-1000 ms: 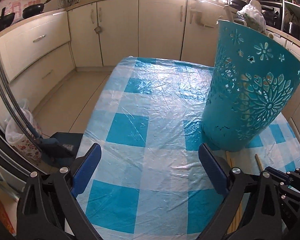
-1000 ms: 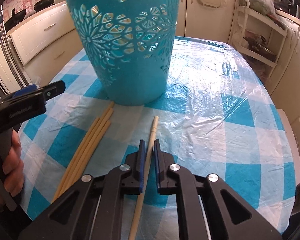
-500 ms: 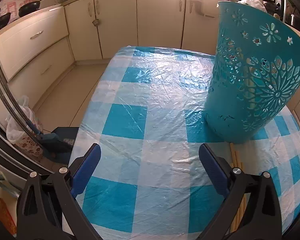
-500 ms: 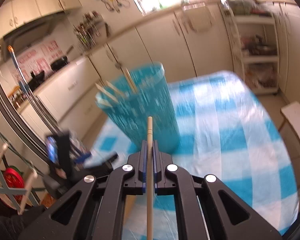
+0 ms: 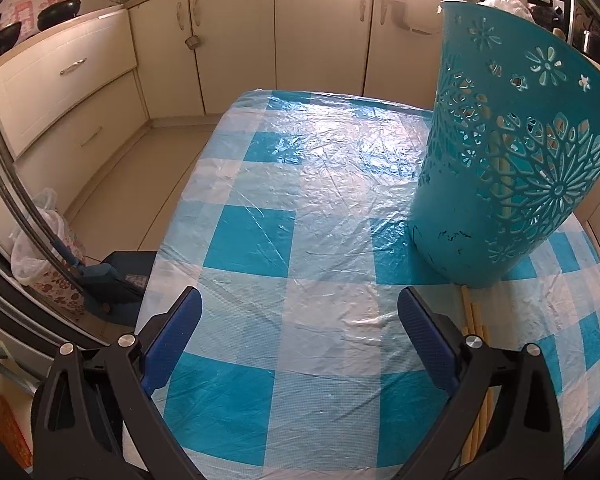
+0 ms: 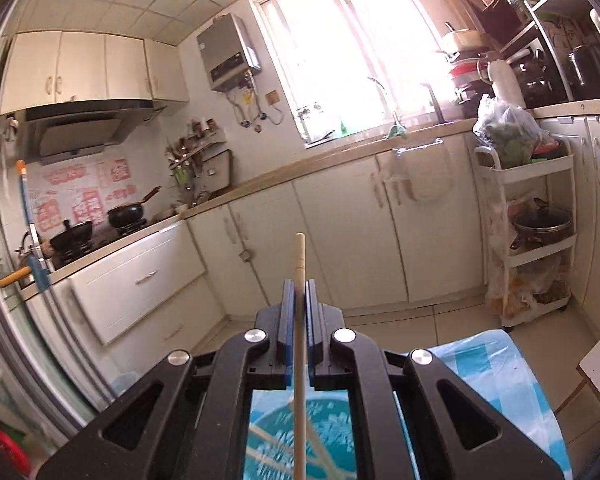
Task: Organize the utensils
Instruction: 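Carry the stick over the teal basket and open the right tool, then move the right tool back to the sticks while the left tool approaches them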
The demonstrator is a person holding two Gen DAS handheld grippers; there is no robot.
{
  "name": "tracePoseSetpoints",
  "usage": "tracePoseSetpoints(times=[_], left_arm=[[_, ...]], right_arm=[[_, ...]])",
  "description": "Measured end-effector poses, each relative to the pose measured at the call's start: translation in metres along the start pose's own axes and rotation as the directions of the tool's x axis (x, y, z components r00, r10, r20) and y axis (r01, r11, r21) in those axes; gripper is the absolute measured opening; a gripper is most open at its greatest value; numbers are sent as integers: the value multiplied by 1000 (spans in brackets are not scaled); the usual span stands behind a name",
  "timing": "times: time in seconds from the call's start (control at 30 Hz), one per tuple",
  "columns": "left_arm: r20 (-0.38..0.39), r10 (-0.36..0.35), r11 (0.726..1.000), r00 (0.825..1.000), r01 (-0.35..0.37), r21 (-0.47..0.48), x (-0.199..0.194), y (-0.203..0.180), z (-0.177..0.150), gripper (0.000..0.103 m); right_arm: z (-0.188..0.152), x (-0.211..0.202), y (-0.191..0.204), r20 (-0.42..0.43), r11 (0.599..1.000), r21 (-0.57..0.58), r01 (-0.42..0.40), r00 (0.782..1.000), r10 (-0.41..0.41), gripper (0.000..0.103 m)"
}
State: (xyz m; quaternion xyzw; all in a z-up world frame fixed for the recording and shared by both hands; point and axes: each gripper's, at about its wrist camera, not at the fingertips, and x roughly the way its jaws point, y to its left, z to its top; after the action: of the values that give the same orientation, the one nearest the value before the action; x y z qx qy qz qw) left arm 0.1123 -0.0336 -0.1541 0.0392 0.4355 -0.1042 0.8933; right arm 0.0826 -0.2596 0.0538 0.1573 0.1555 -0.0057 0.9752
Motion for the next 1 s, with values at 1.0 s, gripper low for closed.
tracePoseSetpoints(times=[1.0], left_arm=[[8, 19, 1000, 1000, -19, -21, 0, 3, 0, 95]], right_arm=[[-159, -83, -17, -434, 999, -39, 36, 899, -50, 27]])
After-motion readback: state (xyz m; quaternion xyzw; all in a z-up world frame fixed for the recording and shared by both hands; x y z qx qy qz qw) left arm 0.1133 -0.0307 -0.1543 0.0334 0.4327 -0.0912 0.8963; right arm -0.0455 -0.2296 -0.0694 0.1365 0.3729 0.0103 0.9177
